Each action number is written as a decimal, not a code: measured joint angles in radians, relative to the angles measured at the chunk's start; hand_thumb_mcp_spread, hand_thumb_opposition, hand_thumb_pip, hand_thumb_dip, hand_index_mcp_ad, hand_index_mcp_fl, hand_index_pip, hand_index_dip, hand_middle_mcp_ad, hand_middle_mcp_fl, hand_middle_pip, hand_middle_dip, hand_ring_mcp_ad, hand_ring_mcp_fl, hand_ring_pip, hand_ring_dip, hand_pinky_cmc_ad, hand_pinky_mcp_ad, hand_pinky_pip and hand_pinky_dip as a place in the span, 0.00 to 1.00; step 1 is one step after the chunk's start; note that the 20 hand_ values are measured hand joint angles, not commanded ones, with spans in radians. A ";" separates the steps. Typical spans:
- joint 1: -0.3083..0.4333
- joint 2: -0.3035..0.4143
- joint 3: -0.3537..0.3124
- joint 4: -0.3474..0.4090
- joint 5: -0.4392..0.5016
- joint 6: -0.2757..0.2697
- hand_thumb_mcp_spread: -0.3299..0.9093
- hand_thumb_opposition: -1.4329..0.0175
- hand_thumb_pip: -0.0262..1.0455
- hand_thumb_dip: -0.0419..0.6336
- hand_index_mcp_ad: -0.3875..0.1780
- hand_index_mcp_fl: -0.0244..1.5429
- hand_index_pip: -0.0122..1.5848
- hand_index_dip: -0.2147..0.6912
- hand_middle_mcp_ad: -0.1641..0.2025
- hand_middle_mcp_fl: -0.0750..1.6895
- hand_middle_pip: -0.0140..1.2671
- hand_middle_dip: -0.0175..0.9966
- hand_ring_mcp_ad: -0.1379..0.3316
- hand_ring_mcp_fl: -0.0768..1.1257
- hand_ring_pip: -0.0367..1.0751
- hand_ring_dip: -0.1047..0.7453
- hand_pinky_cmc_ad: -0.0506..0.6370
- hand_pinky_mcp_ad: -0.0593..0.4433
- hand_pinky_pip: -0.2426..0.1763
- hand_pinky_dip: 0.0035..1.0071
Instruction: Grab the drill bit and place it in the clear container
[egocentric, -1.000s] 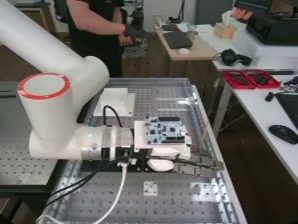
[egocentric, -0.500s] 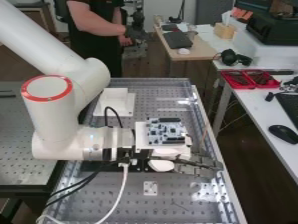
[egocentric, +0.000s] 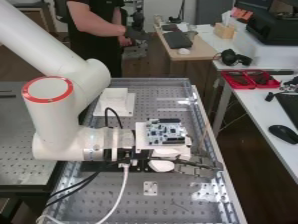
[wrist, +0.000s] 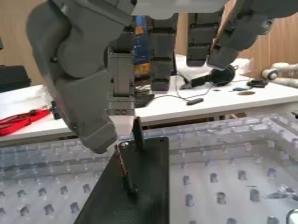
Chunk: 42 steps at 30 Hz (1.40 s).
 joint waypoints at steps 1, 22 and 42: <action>0.000 0.000 0.000 0.001 0.000 0.000 0.69 0.40 0.55 0.41 0.44 0.28 0.83 0.45 0.62 0.23 0.10 0.22 0.67 0.13 0.12 0.17 0.55 0.38 0.45 0.19; -0.002 0.005 -0.041 0.097 0.010 0.060 0.77 0.36 0.49 0.41 0.45 0.47 0.74 0.45 0.63 0.28 0.10 0.22 0.67 0.17 0.11 0.19 0.62 0.40 0.50 0.19; -0.011 0.075 -0.051 0.110 0.014 0.068 0.82 0.34 0.44 0.41 0.45 0.54 0.67 0.42 0.63 0.30 0.10 0.22 0.66 0.19 0.11 0.20 0.66 0.41 0.51 0.19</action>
